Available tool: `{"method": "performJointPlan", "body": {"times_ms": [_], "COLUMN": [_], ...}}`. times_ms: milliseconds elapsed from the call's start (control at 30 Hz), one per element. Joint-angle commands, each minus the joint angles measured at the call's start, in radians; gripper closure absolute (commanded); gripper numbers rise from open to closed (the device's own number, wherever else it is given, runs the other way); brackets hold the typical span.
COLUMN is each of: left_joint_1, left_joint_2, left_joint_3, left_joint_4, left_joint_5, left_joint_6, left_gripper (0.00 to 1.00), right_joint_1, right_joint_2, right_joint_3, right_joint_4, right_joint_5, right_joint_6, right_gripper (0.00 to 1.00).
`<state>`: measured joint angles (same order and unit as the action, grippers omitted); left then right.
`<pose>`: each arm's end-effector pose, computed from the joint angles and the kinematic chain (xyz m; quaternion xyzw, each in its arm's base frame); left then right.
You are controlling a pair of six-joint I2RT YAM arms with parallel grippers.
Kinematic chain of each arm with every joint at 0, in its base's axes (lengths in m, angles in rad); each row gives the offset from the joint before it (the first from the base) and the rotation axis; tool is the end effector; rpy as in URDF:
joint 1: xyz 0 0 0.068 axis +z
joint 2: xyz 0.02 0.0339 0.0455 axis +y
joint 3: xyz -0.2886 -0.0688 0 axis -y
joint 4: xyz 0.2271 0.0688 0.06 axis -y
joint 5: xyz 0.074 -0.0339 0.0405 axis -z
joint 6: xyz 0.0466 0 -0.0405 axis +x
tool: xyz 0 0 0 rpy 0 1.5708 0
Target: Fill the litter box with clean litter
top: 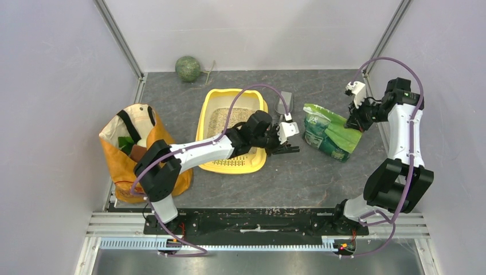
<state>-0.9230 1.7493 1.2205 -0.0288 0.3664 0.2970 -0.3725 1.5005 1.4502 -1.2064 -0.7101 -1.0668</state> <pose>0.2264 -0.3269 0.2726 0.5650 0.6541 -0.2985 0.4049 0.2563 -0.0675 0.3459 -0.3662 0.8523 0.1616 0.3366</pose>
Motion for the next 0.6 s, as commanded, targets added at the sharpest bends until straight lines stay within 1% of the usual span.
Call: {"method": "performJointPlan", "body": {"times_ms": [0, 100, 133, 233, 367, 467, 567], "left_joint_1": [-0.021, -0.061, -0.078, -0.101, -0.129, -0.161, -0.197], "left_joint_2": [-0.105, -0.071, -0.048, 0.018, 0.065, 0.094, 0.117], "left_joint_3": [-0.017, -0.044, -0.046, -0.032, -0.039, -0.051, -0.079], "left_joint_4": [0.127, 0.092, 0.084, 0.084, 0.152, 0.193, 0.253], "left_joint_5": [-0.004, -0.051, -0.088, -0.157, -0.238, -0.297, -0.357], "left_joint_6": [0.047, 0.120, 0.140, 0.156, 0.199, 0.258, 0.304], "left_gripper": [0.98, 0.98, 0.98, 0.98, 0.98, 0.93, 0.93], "right_joint_1": [-0.013, -0.011, -0.012, -0.010, -0.009, -0.008, -0.008], "right_joint_2": [-0.034, -0.031, -0.029, -0.025, -0.010, 0.002, 0.007], "right_joint_3": [0.047, 0.047, 0.049, 0.057, 0.078, 0.079, 0.068], "right_joint_4": [0.073, 0.076, 0.075, 0.017, -0.056, -0.048, -0.054], "right_joint_5": [-0.090, -0.132, -0.138, -0.153, -0.190, -0.204, -0.222], "right_joint_6": [-0.011, 0.016, 0.023, -0.025, -0.035, 0.055, 0.094], "right_gripper": [1.00, 1.00, 1.00, 1.00, 1.00, 1.00, 1.00]}}
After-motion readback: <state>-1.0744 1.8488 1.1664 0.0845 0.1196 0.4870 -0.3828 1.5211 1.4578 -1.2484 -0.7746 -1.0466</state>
